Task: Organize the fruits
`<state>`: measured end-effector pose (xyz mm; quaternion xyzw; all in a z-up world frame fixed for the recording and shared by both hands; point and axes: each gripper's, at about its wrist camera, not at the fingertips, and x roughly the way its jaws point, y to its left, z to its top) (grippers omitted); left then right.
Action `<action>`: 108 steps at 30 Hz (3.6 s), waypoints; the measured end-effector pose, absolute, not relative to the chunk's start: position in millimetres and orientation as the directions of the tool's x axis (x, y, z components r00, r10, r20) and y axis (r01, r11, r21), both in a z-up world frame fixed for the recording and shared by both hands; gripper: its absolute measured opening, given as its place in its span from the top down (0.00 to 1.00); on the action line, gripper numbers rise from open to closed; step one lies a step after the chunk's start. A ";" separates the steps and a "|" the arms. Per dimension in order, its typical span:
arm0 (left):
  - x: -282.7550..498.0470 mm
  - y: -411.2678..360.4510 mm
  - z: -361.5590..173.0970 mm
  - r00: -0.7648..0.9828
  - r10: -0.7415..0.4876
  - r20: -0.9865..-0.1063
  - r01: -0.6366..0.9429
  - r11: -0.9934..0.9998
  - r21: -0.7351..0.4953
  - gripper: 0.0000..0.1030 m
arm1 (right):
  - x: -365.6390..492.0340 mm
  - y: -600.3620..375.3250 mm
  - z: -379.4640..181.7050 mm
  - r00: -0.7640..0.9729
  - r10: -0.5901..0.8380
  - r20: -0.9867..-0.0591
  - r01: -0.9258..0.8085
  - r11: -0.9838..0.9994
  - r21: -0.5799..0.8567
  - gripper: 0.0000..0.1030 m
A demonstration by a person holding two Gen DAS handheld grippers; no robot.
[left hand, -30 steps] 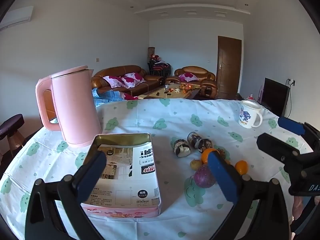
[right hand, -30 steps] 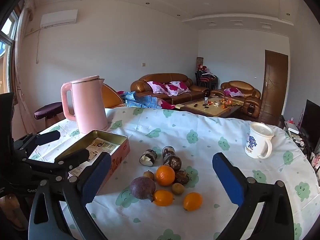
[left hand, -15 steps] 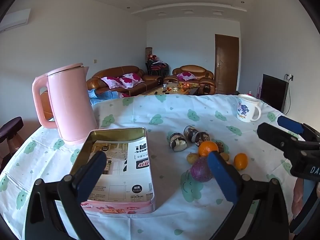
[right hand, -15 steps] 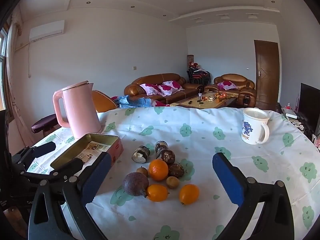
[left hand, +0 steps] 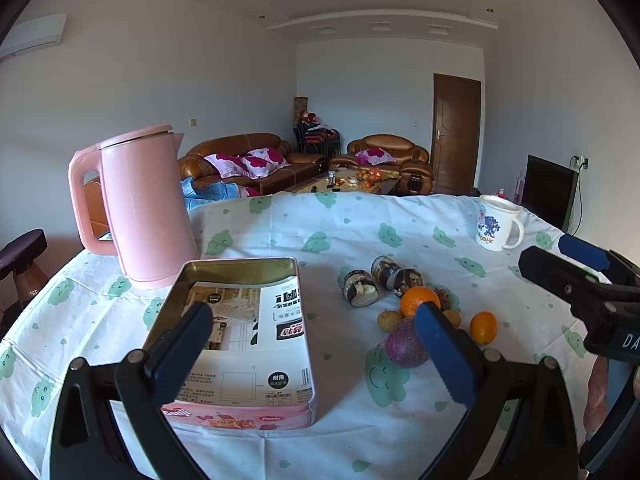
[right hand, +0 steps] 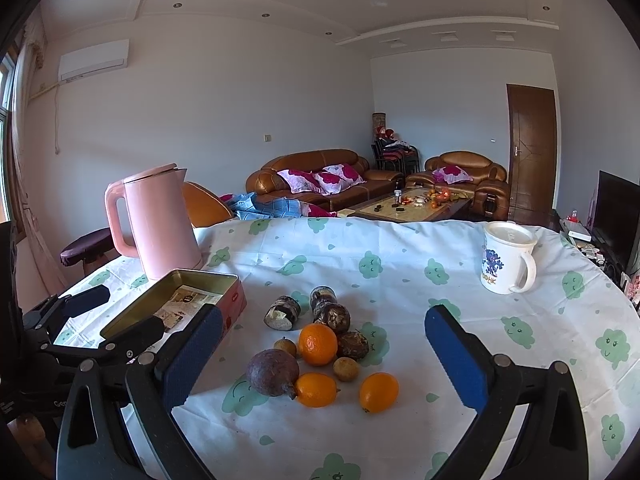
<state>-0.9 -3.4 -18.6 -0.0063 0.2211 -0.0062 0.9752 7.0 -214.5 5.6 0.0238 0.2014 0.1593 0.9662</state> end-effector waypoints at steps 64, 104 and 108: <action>31.6 -35.7 -49.2 0.849 -0.045 -0.527 0.064 0.998 0.018 0.02 | 36.1 -247.9 -50.8 0.836 0.276 -0.475 -0.203 0.959 0.198 0.01; 74.6 -60.9 -81.1 0.676 -0.299 -0.673 0.239 0.954 -0.183 0.51 | 65.1 -256.0 -70.8 0.750 0.256 -0.610 -0.144 0.963 0.228 0.01; 73.5 -52.8 -79.8 0.696 -0.264 -0.668 0.208 0.964 -0.164 0.51 | 67.9 -253.9 -72.4 0.739 0.255 -0.624 -0.145 0.964 0.222 0.01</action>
